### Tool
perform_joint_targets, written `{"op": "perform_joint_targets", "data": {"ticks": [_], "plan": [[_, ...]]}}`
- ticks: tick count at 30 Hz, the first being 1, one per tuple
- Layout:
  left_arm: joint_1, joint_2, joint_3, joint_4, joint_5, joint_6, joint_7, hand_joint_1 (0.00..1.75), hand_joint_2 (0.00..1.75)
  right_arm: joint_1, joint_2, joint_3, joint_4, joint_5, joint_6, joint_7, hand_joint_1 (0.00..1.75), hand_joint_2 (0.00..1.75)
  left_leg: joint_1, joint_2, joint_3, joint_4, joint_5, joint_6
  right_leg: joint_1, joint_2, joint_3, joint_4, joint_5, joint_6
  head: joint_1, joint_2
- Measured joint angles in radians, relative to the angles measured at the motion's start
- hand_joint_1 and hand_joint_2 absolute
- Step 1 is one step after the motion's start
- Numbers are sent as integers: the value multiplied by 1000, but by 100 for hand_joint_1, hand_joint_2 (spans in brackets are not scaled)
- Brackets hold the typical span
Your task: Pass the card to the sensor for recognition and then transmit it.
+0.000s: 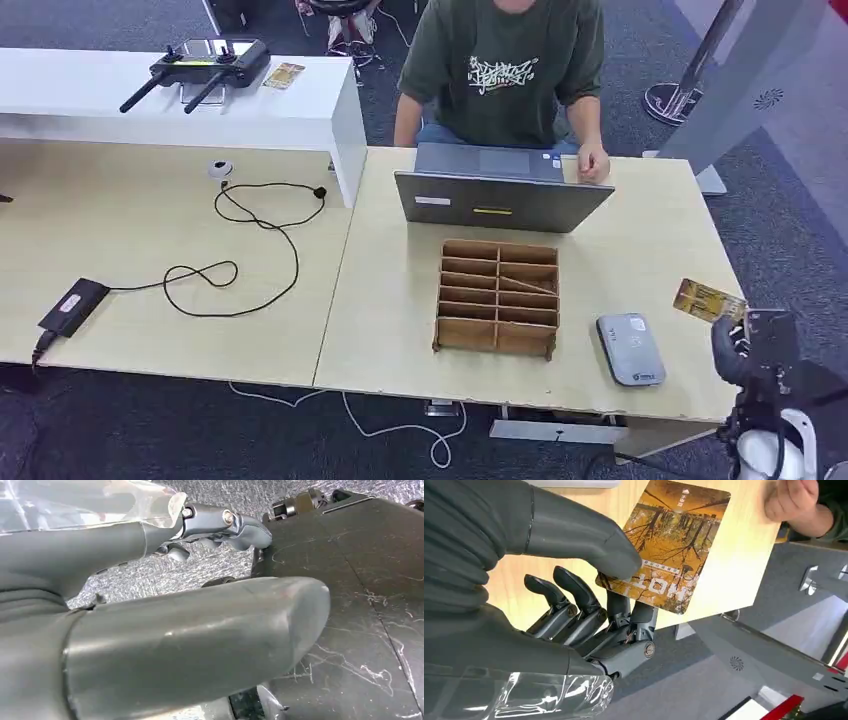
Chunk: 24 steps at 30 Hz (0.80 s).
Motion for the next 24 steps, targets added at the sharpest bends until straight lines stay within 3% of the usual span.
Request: {"op": "perform_joint_targets", "data": {"ticks": [24], "plan": [[1, 0, 0, 0, -5, -2, -8, 0, 0, 31, 10, -15, 31, 56, 102, 59, 175, 175, 0, 0, 0, 0, 0, 0, 0, 0, 0, 0, 0, 0, 0, 0]]}}
